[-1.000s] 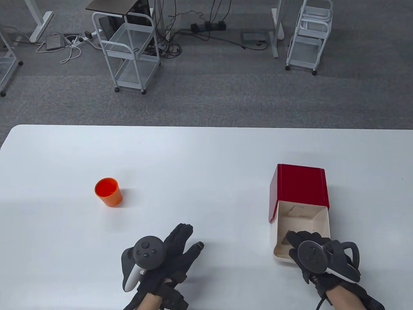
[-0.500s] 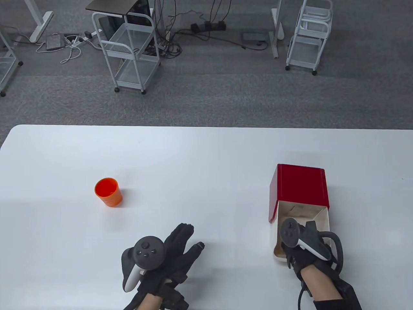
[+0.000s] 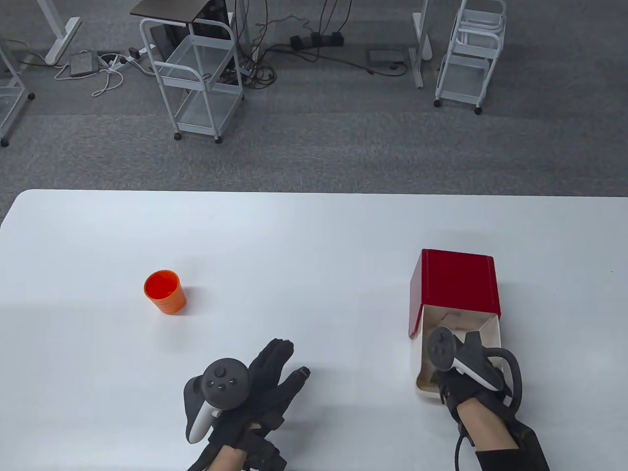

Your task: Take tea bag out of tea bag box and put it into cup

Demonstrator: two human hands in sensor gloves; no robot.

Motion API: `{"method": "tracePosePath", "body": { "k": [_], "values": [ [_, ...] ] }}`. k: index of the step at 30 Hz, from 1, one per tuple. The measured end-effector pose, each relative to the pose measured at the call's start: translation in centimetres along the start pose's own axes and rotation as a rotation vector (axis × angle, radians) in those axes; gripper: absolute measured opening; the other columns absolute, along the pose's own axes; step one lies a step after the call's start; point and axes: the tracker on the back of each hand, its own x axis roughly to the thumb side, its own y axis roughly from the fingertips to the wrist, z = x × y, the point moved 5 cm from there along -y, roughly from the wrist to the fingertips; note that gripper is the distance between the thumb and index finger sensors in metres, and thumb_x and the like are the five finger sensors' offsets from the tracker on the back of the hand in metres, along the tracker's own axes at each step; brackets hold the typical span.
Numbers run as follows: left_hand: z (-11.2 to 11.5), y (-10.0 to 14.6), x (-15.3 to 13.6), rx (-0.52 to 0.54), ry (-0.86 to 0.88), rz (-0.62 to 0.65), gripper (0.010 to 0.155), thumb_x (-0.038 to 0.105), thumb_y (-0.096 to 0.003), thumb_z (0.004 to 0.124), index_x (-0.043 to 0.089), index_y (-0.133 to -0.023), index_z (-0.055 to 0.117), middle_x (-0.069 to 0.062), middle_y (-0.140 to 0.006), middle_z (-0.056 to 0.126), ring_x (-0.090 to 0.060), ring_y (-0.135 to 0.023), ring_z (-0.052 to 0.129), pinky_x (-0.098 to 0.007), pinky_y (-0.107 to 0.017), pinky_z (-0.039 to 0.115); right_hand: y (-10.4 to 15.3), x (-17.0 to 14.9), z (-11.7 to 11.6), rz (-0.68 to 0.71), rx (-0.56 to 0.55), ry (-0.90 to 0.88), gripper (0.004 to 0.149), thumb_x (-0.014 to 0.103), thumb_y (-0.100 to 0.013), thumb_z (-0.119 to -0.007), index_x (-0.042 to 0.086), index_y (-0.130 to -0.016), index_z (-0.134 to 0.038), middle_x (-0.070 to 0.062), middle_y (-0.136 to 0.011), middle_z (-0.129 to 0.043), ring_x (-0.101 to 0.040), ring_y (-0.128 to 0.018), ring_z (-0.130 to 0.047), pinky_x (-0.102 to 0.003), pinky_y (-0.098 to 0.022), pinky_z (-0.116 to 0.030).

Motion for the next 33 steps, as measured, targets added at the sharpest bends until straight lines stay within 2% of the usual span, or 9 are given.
{"method": "tracePosePath", "body": {
  "k": [5,13,22,27,33],
  "values": [
    [0.0,0.0,0.0,-0.002,0.0,-0.001,0.085,0.076,-0.0476,0.054,0.026,-0.116,0.048,-0.01,-0.128,0.043,-0.039,-0.115,0.048,-0.053,-0.082,0.049,1.1,0.0,1.4,0.018,-0.058,-0.017,0.038,0.024,-0.042,-0.087,0.017,-0.079,-0.084,-0.014,-0.072,-0.093,-0.028,-0.044,-0.1,-0.044,-0.041,-0.085],
    [-0.1,0.0,0.1,0.004,0.006,0.008,0.085,0.077,-0.0477,0.053,0.026,-0.116,0.047,-0.01,-0.128,0.042,-0.039,-0.115,0.048,-0.053,-0.082,0.049,3.2,0.5,5.8,0.05,-0.152,-0.067,0.038,0.024,-0.042,-0.087,0.017,-0.079,-0.084,-0.014,-0.072,-0.093,-0.029,-0.044,-0.1,-0.044,-0.041,-0.085],
    [-0.2,0.0,0.0,0.009,0.013,0.008,0.085,0.077,-0.0478,0.053,0.026,-0.116,0.047,-0.01,-0.128,0.042,-0.039,-0.115,0.048,-0.053,-0.082,0.049,4.4,4.0,10.9,0.141,-0.271,-0.144,0.038,0.024,-0.043,-0.087,0.017,-0.08,-0.083,-0.015,-0.073,-0.092,-0.029,-0.044,-0.099,-0.044,-0.041,-0.085],
    [-0.3,0.0,0.0,0.011,0.013,0.007,0.085,0.077,-0.0477,0.053,0.026,-0.116,0.047,-0.01,-0.128,0.042,-0.039,-0.115,0.048,-0.053,-0.082,0.049,3.7,6.6,11.5,0.183,-0.29,-0.187,0.038,0.024,-0.043,-0.086,0.016,-0.081,-0.082,-0.015,-0.073,-0.092,-0.029,-0.045,-0.099,-0.044,-0.041,-0.085],
    [-0.4,0.0,0.0,0.014,0.017,0.006,0.085,0.076,-0.0478,0.053,0.026,-0.116,0.047,-0.01,-0.128,0.042,-0.039,-0.115,0.048,-0.053,-0.082,0.049,2.0,10.9,10.9,0.232,-0.272,-0.209,0.038,0.024,-0.044,-0.086,0.016,-0.081,-0.082,-0.015,-0.073,-0.091,-0.029,-0.045,-0.099,-0.045,-0.041,-0.084]
  ]
}}
